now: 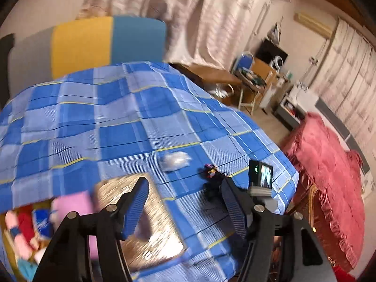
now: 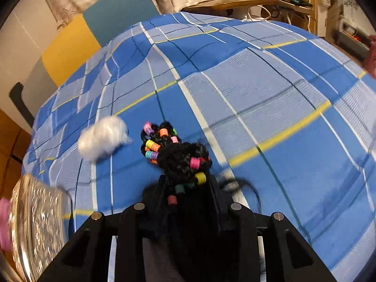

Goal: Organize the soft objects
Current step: 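Grasp the clear plastic bag with the left tool while the right holds the hair bun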

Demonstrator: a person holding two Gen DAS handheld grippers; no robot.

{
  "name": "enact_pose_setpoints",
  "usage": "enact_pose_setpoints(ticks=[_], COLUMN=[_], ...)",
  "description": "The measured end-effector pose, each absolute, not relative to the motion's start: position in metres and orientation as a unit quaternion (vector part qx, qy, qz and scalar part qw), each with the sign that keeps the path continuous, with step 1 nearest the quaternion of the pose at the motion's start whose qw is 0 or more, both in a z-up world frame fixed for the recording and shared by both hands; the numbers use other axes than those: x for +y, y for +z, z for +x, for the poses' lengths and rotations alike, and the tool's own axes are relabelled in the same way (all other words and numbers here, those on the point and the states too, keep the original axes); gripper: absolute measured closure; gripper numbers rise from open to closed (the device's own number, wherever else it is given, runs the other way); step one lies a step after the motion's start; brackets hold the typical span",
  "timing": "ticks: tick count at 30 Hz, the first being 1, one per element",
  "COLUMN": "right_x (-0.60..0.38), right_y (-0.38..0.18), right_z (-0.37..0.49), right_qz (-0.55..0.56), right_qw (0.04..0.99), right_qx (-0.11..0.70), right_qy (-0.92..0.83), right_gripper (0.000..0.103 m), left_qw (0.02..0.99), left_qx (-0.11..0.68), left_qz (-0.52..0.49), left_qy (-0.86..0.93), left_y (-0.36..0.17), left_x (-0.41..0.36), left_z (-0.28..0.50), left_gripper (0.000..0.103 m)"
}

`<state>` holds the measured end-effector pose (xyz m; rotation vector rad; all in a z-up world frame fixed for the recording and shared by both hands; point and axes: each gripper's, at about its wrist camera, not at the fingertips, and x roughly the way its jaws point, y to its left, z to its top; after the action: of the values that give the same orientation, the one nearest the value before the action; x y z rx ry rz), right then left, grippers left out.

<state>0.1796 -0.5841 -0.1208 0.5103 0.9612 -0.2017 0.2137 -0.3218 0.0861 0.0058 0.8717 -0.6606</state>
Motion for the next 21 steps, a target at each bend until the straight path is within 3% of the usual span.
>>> enact_pose_setpoints(ticks=[5, 11, 21], right_x=[-0.585, -0.604, -0.606], right_y=[-0.120, -0.125, -0.129], right_z=[0.185, 0.177, 0.185], right_qz=[0.250, 0.308, 0.334], right_qw=[0.820, 0.803, 0.793], right_qx=[0.512, 0.508, 0.509], right_qy=[-0.057, -0.035, -0.030], right_gripper=[0.070, 0.070, 0.069], left_qw=[0.834, 0.808, 0.785], left_qx=[0.454, 0.519, 0.581], left_qz=[0.082, 0.124, 0.127], left_qy=[-0.303, -0.249, -0.171], left_y=[0.052, -0.017, -0.098], left_x=[-0.397, -0.458, -0.486], left_z=[0.257, 0.316, 0.361], left_gripper=[0.034, 0.034, 0.034])
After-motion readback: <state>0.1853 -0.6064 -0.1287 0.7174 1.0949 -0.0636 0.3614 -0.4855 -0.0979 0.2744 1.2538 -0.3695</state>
